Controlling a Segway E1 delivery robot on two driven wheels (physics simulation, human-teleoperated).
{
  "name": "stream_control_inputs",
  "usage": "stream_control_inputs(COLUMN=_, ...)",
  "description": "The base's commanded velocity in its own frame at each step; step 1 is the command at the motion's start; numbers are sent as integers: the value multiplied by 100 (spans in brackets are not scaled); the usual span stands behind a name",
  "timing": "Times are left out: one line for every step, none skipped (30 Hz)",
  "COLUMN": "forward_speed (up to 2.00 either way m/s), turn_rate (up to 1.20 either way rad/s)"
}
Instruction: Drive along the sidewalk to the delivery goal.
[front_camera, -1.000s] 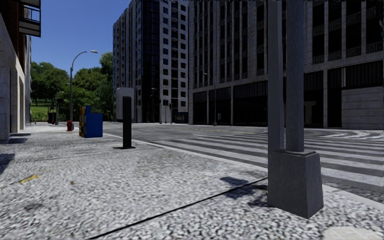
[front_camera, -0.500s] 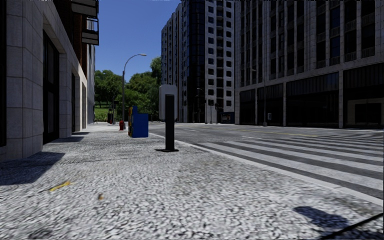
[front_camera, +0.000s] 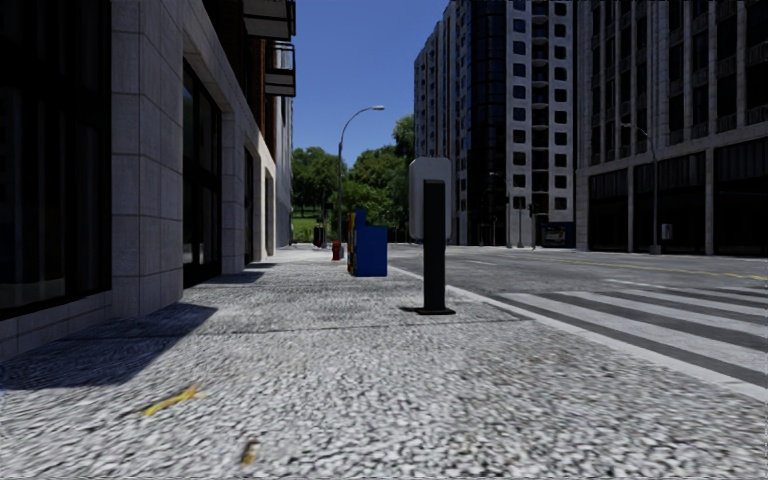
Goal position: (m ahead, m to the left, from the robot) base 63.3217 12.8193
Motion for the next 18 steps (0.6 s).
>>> stream_control_inputs(forward_speed=144, turn_rate=58)
stream_control_inputs(forward_speed=144, turn_rate=58)
stream_control_inputs(forward_speed=144, turn_rate=58)
stream_control_inputs(forward_speed=144, turn_rate=58)
stream_control_inputs(forward_speed=144, turn_rate=58)
stream_control_inputs(forward_speed=144, turn_rate=58)
stream_control_inputs(forward_speed=144, turn_rate=58)
stream_control_inputs(forward_speed=144, turn_rate=58)
stream_control_inputs(forward_speed=144, turn_rate=58)
stream_control_inputs(forward_speed=144, turn_rate=0)
stream_control_inputs(forward_speed=145, turn_rate=0)
stream_control_inputs(forward_speed=146, turn_rate=0)
stream_control_inputs(forward_speed=146, turn_rate=0)
stream_control_inputs(forward_speed=146, turn_rate=0)
stream_control_inputs(forward_speed=146, turn_rate=0)
stream_control_inputs(forward_speed=147, turn_rate=0)
stream_control_inputs(forward_speed=147, turn_rate=0)
stream_control_inputs(forward_speed=147, turn_rate=0)
